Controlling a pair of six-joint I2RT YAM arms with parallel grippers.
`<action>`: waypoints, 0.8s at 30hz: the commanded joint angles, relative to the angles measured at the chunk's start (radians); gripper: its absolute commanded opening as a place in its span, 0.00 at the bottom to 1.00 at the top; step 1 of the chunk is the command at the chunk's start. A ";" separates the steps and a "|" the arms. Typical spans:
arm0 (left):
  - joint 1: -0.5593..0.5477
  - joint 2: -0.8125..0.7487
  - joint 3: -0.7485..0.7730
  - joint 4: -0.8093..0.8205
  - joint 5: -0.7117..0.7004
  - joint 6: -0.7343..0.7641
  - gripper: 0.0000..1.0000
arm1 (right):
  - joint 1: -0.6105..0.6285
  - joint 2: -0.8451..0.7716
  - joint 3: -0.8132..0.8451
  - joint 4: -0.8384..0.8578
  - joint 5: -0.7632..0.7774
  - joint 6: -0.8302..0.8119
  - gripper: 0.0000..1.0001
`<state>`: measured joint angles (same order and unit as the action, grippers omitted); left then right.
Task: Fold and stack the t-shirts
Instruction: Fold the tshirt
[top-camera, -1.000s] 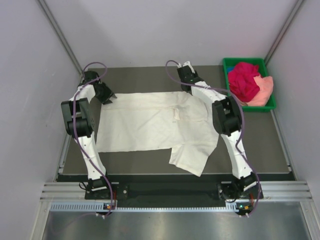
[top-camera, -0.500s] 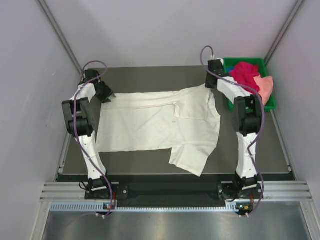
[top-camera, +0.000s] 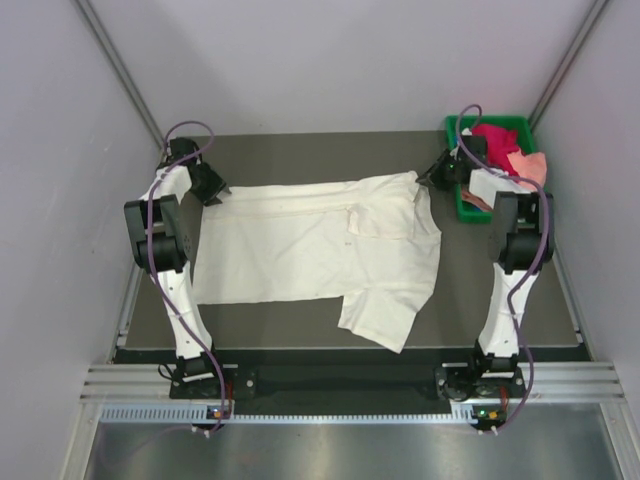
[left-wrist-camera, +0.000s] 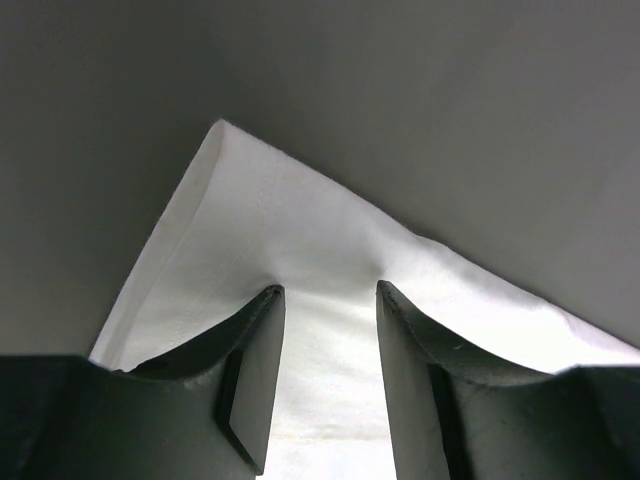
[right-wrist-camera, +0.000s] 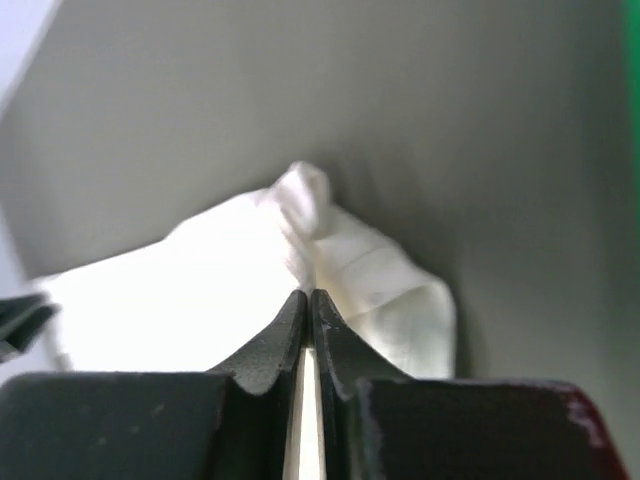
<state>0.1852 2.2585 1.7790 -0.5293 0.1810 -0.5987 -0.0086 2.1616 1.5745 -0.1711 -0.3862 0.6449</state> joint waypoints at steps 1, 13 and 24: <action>0.023 0.107 -0.036 -0.074 -0.130 0.037 0.48 | -0.017 -0.089 0.005 0.122 -0.154 0.099 0.10; 0.020 0.102 -0.047 -0.067 -0.113 0.037 0.48 | 0.094 0.033 0.341 -0.225 0.228 -0.280 0.46; 0.019 0.093 -0.062 -0.064 -0.118 0.039 0.48 | 0.245 0.240 0.627 -0.407 0.569 -0.556 0.48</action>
<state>0.1860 2.2604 1.7802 -0.5308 0.1856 -0.5999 0.2161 2.3653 2.1441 -0.5095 0.0429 0.2008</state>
